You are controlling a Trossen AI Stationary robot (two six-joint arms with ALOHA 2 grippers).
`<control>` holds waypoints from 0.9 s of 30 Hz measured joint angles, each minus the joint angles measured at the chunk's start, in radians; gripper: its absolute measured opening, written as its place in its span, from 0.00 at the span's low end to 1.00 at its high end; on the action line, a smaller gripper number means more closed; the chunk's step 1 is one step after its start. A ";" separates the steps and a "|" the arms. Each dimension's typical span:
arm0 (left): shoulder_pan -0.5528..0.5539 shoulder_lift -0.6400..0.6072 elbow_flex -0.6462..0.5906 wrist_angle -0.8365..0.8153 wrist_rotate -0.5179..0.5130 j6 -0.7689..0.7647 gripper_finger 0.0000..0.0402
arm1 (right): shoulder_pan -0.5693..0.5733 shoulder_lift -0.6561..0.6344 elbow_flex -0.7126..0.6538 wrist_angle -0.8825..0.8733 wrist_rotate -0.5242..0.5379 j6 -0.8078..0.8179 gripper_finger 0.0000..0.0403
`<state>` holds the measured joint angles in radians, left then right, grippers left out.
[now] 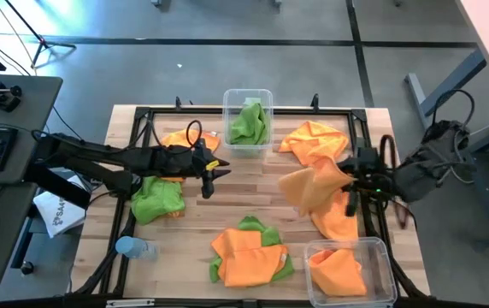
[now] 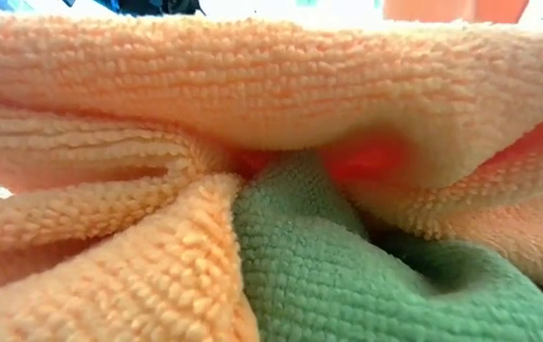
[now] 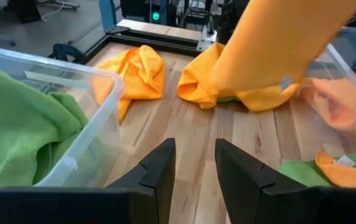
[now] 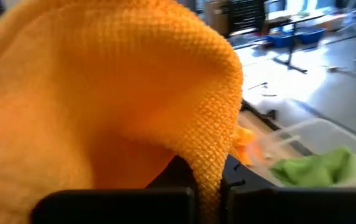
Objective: Sort microfiber towel by color & place in baskets
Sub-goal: Put the orange microfiber towel into the bottom transparent bin
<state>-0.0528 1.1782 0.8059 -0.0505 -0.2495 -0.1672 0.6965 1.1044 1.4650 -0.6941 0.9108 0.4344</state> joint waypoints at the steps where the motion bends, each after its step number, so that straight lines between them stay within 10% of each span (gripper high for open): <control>1: 0.000 -0.001 -0.007 0.003 0.000 -0.007 0.26 | 0.018 0.014 0.040 -0.025 -0.007 0.012 0.00; 9: 0.000 -0.001 -0.040 0.002 0.000 -0.042 0.26 | 0.190 0.119 0.320 -0.224 0.008 0.067 0.00; 27: 0.000 0.000 -0.040 -0.003 -0.001 -0.059 0.26 | 0.452 0.288 0.518 -0.760 -0.213 0.928 0.00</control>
<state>-0.0532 1.1778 0.7654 -0.0536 -0.2501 -0.2260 1.1485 1.3928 1.9831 -1.4543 0.6978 1.3625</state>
